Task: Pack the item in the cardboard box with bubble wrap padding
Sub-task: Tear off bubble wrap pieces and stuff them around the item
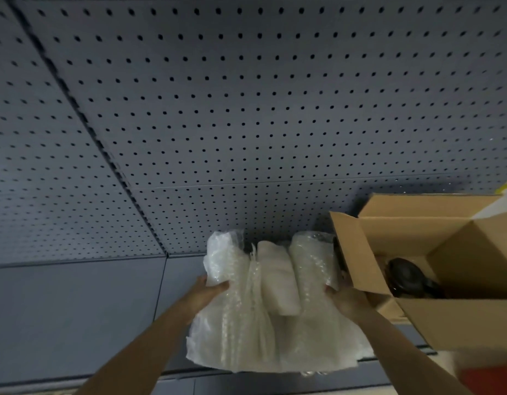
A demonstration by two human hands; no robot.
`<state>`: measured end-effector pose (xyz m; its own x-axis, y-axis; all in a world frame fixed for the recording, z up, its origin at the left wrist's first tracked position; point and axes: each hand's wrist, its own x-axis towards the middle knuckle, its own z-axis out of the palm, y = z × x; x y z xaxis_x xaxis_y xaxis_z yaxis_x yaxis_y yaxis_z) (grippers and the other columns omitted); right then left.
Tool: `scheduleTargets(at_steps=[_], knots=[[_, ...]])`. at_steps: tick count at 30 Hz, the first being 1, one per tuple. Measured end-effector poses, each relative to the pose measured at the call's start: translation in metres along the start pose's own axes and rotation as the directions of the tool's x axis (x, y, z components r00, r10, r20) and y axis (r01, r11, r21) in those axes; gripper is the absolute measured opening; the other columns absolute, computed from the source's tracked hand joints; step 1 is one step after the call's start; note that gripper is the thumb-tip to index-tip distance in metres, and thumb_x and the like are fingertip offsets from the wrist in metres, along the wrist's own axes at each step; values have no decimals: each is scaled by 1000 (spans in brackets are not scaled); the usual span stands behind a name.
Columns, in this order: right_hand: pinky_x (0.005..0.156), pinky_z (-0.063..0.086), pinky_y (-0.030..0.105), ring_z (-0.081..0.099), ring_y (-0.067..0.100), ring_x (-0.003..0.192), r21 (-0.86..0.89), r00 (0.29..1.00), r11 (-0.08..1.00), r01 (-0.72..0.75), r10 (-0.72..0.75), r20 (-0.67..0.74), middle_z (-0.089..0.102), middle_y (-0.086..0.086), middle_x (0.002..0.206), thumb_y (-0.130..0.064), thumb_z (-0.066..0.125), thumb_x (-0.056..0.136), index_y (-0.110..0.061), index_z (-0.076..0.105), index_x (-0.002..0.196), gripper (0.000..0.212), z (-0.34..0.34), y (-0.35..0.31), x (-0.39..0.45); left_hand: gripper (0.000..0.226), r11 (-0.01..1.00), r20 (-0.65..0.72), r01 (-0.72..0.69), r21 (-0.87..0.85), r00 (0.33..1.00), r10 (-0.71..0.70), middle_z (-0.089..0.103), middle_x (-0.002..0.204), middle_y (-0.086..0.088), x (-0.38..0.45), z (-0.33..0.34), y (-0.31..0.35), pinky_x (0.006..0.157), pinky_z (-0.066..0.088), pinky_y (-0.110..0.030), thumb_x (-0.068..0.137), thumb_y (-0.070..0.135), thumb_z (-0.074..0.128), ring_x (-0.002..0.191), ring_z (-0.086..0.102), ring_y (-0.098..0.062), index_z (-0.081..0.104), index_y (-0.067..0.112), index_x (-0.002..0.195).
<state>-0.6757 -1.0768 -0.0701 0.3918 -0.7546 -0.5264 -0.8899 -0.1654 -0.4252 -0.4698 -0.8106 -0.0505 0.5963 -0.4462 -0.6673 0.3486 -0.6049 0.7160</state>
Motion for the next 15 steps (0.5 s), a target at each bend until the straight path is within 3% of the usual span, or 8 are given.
scheduleTargets(at_steps=[2, 6, 8, 10, 13, 15], knots=[[115, 30, 37, 30, 32, 142, -68, 1000, 998, 11, -13, -18, 26, 12, 157, -54, 48, 92, -8, 11, 153, 85, 1, -1, -4, 129, 1000, -10, 8, 29, 1000, -8, 49, 143, -9, 7, -6, -9, 105, 45, -50, 44, 74, 78, 124, 55, -30, 29, 16, 148], [111, 34, 36, 38, 33, 137, -117, 996, 993, -1, -10, -86, 37, 16, 151, -50, 45, 95, -3, 20, 150, 77, 2, -7, -11, 110, 998, -28, -33, 59, 999, 35, 57, 136, -7, 6, -12, -6, 100, 49, -43, 53, 76, 74, 118, 60, -26, 44, 15, 140], [108, 37, 36, 40, 33, 135, -96, 991, 995, -13, 0, -133, 41, 18, 148, -47, 47, 95, -1, 28, 147, 72, 5, -9, -19, 89, 997, -108, -36, 61, 993, 42, 48, 143, -7, -1, -11, 1, 92, 45, -31, 75, 63, 69, 126, 52, -28, 38, 14, 143], [108, 37, 38, 40, 34, 134, -9, 983, 999, -54, 52, -175, 43, 18, 145, -45, 49, 94, -1, 35, 143, 67, 11, -7, -27, 79, 997, -208, -9, 80, 978, 25, 34, 152, -12, -2, -8, 1, 84, 40, -29, 89, 46, 62, 133, 42, -31, 26, 12, 150], [106, 40, 38, 48, 33, 126, 222, 976, 960, -168, 194, -99, 52, 17, 136, -47, 53, 92, -3, 48, 134, 61, 19, 2, -39, 59, 988, -321, -116, 104, 936, 144, 41, 144, -14, -4, -6, -1, 70, 50, -28, 92, 34, 63, 122, 51, -34, 39, 13, 141], [100, 46, 39, 57, 31, 111, 289, 973, 930, -228, 225, 45, 60, 13, 121, -60, 53, 85, -9, 57, 125, 64, 22, 10, -43, 42, 969, -360, -214, 122, 901, 244, 51, 134, -14, -9, -4, -1, 75, 57, -40, 90, 32, 64, 114, 58, -33, 50, 16, 127]])
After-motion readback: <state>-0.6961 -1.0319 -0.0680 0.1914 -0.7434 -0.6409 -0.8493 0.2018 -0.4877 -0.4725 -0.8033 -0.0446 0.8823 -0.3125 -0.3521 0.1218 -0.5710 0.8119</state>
